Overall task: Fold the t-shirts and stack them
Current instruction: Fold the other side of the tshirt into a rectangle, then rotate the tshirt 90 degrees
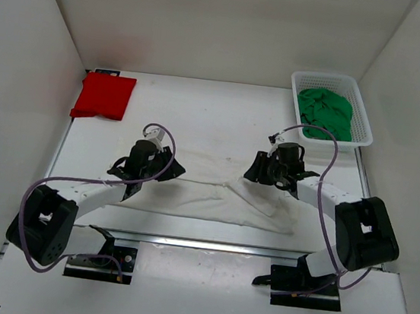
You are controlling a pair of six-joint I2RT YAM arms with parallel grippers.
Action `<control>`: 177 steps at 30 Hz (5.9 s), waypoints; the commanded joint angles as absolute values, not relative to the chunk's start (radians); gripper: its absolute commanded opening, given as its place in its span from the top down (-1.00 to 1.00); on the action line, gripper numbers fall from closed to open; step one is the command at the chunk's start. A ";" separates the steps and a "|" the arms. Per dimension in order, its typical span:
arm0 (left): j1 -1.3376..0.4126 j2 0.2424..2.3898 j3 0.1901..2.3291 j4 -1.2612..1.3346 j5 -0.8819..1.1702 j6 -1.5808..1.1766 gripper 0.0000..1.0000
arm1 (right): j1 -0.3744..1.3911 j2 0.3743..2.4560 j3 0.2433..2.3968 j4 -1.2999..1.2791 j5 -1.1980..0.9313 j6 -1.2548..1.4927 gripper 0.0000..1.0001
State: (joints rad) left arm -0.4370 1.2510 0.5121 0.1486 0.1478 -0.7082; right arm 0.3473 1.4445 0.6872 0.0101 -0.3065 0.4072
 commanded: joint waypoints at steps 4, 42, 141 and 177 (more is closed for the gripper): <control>-0.451 1.269 0.463 0.235 0.216 -0.715 0.26 | 0.336 1.525 0.715 0.221 -0.426 0.394 0.26; -0.449 1.233 0.491 0.279 0.219 -0.764 0.30 | 0.448 1.223 0.611 -0.018 -0.353 0.486 0.51; -0.129 0.870 0.431 -0.133 0.448 -0.548 0.02 | 0.838 1.848 0.974 0.403 -0.193 0.753 0.10; -0.413 0.939 0.289 -0.159 0.236 -0.505 -0.11 | 0.302 1.241 0.466 0.017 -0.479 0.555 0.33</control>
